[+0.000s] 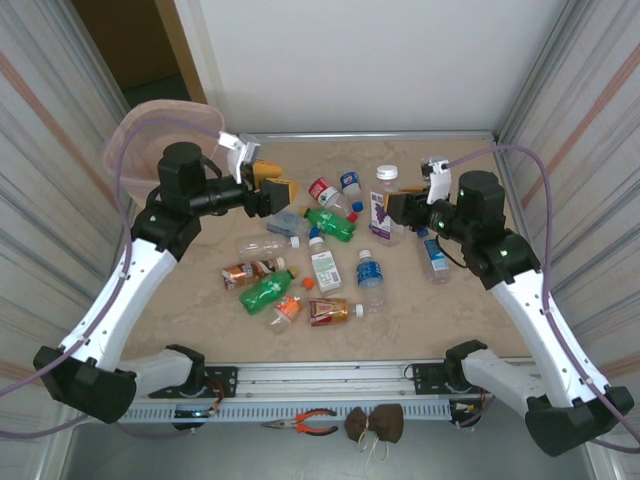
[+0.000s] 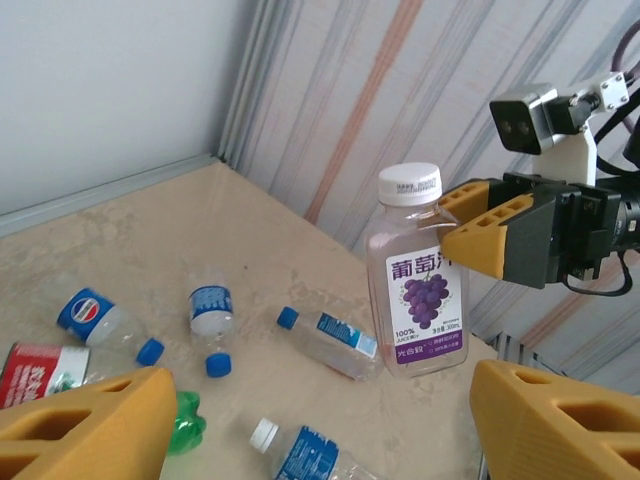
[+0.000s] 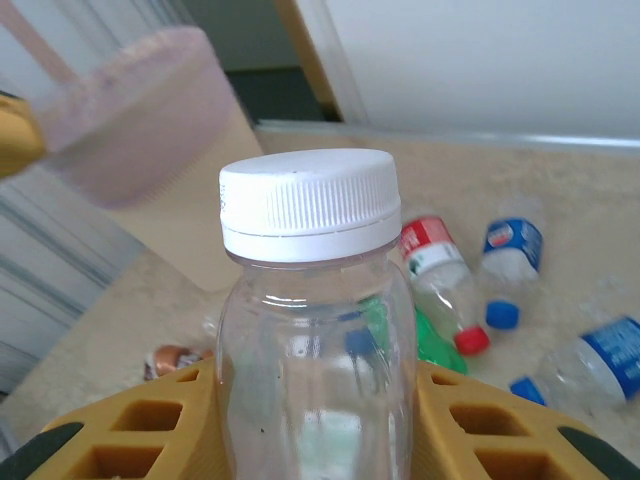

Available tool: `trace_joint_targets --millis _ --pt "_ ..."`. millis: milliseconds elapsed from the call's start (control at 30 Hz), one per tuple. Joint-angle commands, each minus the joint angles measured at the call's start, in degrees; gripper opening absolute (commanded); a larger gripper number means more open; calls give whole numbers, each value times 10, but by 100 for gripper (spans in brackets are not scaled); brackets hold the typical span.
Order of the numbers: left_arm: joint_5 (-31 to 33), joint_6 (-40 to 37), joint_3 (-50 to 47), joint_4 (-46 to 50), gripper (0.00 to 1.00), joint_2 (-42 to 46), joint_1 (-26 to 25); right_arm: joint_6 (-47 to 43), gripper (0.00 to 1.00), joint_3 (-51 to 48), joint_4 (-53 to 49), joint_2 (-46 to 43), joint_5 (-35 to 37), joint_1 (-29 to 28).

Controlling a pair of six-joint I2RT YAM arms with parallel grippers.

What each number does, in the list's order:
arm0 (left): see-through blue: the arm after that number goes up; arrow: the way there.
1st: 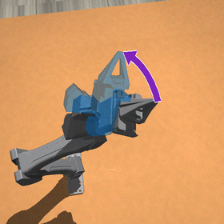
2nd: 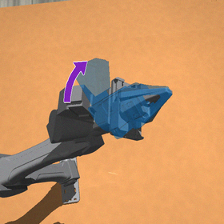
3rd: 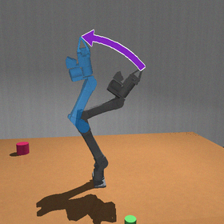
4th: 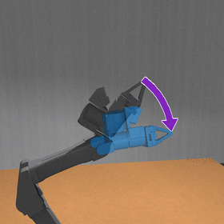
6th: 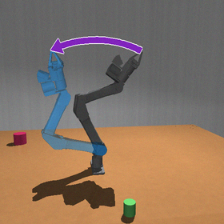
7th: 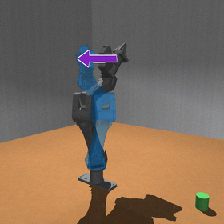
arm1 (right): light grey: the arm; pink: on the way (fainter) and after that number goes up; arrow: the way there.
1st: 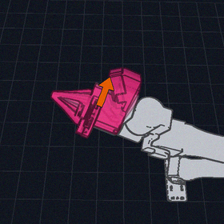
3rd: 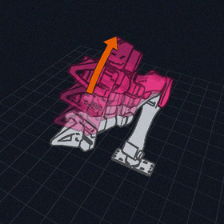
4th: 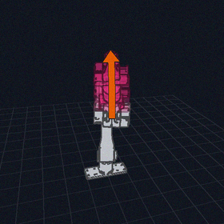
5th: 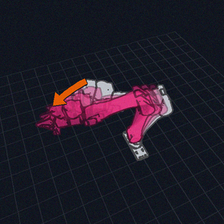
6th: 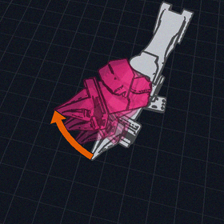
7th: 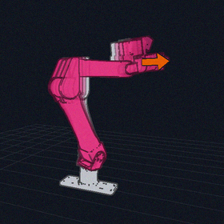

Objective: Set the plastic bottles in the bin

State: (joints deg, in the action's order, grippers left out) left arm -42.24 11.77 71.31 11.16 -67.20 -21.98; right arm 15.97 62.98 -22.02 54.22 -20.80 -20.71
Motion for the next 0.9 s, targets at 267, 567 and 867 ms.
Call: trace_joint_targets --millis 267,567,867 --pt "-53 -60 -16 -106 78 7 -82 7 17 -9 139 -51 -89 -53" --pt "-87 -96 -6 -121 79 -13 -134 -50 2 -2 161 -58 -98 -108" --pt "-117 -111 -2 -134 81 -33 -163 -66 0 5 177 -67 -99 -140"
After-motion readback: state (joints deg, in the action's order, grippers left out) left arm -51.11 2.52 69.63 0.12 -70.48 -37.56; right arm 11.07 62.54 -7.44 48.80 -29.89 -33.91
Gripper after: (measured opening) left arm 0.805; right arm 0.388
